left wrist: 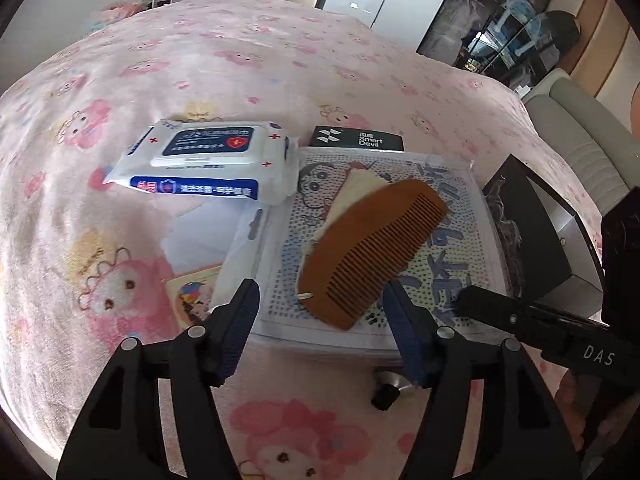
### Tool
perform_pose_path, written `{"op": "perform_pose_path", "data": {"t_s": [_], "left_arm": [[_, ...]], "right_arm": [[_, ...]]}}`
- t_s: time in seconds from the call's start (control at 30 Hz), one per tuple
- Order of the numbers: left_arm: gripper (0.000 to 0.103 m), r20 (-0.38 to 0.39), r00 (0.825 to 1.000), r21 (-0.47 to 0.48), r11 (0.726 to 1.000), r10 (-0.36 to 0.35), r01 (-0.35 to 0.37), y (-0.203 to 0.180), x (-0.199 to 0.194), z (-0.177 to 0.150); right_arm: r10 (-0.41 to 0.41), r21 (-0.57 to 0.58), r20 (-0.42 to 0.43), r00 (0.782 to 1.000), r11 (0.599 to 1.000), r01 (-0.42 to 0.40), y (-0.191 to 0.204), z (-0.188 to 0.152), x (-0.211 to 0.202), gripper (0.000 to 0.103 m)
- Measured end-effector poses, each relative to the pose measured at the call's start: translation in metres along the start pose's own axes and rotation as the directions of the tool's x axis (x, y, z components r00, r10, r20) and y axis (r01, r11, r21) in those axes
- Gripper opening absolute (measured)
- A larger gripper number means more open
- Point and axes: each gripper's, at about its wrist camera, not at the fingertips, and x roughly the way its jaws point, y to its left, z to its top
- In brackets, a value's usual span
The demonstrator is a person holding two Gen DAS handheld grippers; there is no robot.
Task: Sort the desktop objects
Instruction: 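Close the right gripper on the kit's edge and lift it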
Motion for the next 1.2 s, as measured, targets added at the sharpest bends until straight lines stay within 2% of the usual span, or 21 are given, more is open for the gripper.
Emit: {"op": "perform_pose_path", "data": {"t_s": [0.13,0.27,0.37,0.43,0.6,0.63,0.67,0.77,0.8,0.83,1.07,1.2], "left_arm": [[0.067,0.003,0.996,0.016,0.996,0.093,-0.093,-0.002,0.012,0.004],[0.063,0.009,0.981,-0.007,0.981,0.194,-0.194,0.014,0.016,0.009],[0.058,-0.01,0.968,-0.052,0.967,0.249,-0.25,0.032,0.016,0.008],[0.057,-0.013,0.967,-0.073,0.964,0.254,-0.254,0.04,0.012,0.003],[0.058,-0.046,0.99,-0.096,0.986,0.136,-0.14,0.044,-0.002,-0.02],[0.058,-0.049,0.992,-0.097,0.988,0.114,-0.118,0.042,-0.004,-0.024],[0.058,-0.043,0.994,-0.139,0.985,0.101,-0.106,0.039,-0.005,-0.029],[0.059,-0.069,0.997,-0.131,0.991,-0.014,0.005,0.022,-0.003,-0.041],[0.062,-0.079,0.996,-0.127,0.992,-0.027,0.017,0.016,0.0,-0.044],[0.065,-0.088,0.995,-0.124,0.992,-0.039,0.028,0.01,0.003,-0.048],[0.066,-0.094,0.992,-0.12,0.99,-0.084,0.072,-0.007,0.003,-0.059],[0.066,-0.095,0.994,-0.094,0.995,-0.048,0.039,-0.008,-0.005,-0.067]], "right_arm": [[0.04,0.022,0.002,0.999,0.999,-0.04,-0.003,0.001,0.005,0.033],[0.059,0.024,0.019,0.998,0.998,-0.059,-0.002,-0.001,0.0,0.028],[0.07,0.026,0.031,0.997,0.997,-0.071,-0.001,-0.003,-0.004,0.027],[0.07,0.029,0.038,0.997,0.997,-0.071,-0.002,-0.007,-0.01,0.026],[0.061,0.034,0.039,0.997,0.997,-0.062,-0.009,-0.026,-0.031,0.025],[0.059,0.037,0.039,0.997,0.997,-0.06,-0.012,-0.03,-0.036,0.025],[0.055,0.041,0.039,0.998,0.998,-0.057,-0.015,-0.034,-0.041,0.025],[0.038,0.038,0.038,0.999,0.998,-0.039,-0.02,-0.047,-0.056,0.025],[0.03,0.033,0.036,0.999,0.999,-0.032,-0.02,-0.052,-0.059,0.025],[0.025,0.03,0.033,0.999,0.999,-0.026,-0.021,-0.055,-0.062,0.025],[0.031,0.095,0.005,0.999,0.995,-0.032,-0.042,-0.076,-0.07,0.026],[0.028,0.088,0.008,1.0,0.996,-0.029,-0.041,-0.081,-0.071,0.026]]}}
